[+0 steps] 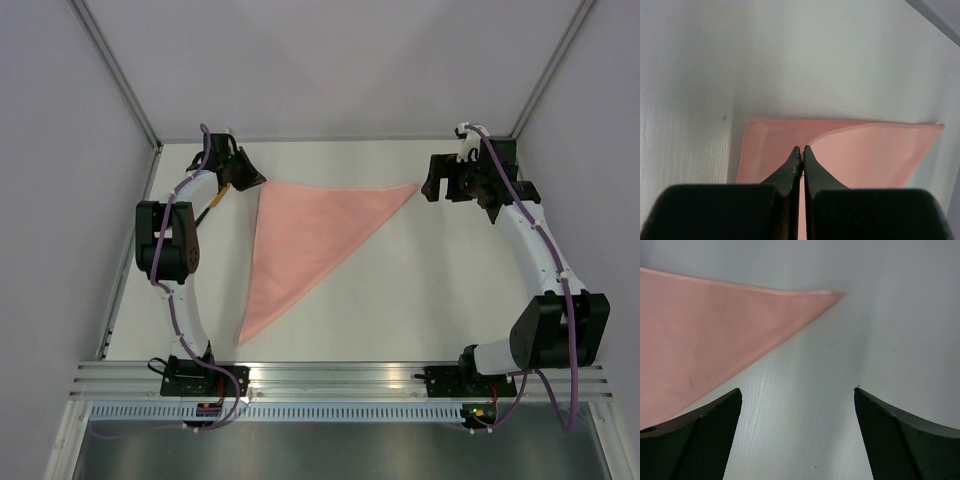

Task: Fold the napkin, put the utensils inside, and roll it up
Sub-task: Fold the napkin

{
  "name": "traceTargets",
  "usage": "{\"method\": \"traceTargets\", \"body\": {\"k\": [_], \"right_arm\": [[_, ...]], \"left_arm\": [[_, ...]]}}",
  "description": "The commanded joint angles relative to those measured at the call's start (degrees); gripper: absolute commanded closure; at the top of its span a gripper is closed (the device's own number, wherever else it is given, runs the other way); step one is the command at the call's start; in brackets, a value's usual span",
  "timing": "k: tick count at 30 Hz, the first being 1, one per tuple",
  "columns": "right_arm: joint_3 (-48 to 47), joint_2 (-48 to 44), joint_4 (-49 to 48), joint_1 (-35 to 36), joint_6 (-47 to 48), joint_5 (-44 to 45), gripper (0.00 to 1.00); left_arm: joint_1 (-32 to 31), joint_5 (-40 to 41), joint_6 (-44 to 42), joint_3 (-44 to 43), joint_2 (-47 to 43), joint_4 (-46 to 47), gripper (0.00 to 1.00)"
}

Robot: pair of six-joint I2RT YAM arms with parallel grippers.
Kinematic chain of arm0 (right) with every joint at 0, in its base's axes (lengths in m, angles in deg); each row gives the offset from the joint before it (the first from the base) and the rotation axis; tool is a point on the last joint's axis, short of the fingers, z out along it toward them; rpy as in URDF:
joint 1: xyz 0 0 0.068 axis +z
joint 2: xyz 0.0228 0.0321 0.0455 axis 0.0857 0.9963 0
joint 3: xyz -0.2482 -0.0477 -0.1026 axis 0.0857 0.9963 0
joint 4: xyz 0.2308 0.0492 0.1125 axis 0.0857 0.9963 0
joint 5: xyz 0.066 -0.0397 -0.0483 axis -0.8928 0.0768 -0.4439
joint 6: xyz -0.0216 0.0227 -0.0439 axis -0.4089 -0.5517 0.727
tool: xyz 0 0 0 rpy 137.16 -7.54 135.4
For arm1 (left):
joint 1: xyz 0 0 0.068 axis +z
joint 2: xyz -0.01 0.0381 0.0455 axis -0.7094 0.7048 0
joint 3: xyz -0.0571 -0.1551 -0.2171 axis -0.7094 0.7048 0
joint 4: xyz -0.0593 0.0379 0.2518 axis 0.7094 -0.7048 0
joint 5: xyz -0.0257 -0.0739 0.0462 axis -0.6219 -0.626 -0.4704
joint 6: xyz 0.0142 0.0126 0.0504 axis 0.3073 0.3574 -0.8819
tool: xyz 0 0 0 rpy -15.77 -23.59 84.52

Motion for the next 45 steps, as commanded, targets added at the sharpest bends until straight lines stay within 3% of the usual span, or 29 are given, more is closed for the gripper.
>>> {"method": "traceTargets", "body": {"k": [1, 21, 26, 27, 29, 30, 36, 45], "right_arm": [[-1.7, 0.4, 1.1, 0.2, -0.4, 1.2, 0.02], [-1.7, 0.9, 1.4, 0.2, -0.2, 1.2, 0.02], [-1.7, 0.9, 1.5, 0.3, -0.2, 0.9, 0.02], [-1.7, 0.9, 1.5, 0.2, -0.1, 0.8, 0.02], [-1.8, 0.9, 1.6, 0.3, -0.1, 0.7, 0.02], [-1.7, 0.9, 1.6, 0.3, -0.2, 0.7, 0.02], [-2.0, 0.7, 1.8, 0.2, -0.2, 0.2, 0.02], [-2.0, -0.8, 2.5, 0.3, -0.2, -3.0, 0.02]], "left_arm": [[0.6, -2.1, -0.3, -3.0, 1.6, -1.3, 0.98], [0.9, -2.0, -0.5, -4.4, 3.6, -1.8, 0.96], [1.0, -0.6, -1.1, -4.5, 4.1, -1.7, 0.82], [1.0, -0.3, -1.2, -4.6, 4.3, -1.6, 0.72], [1.2, 0.5, -1.9, -4.9, 4.4, -1.3, 0.66], [1.2, 0.8, -2.2, -5.2, 4.5, -1.2, 0.56], [2.7, 4.3, -4.3, -6.4, 2.5, -1.3, 0.36], [5.2, 29.1, -9.5, -1.4, -6.2, -10.3, 0.36]]}}
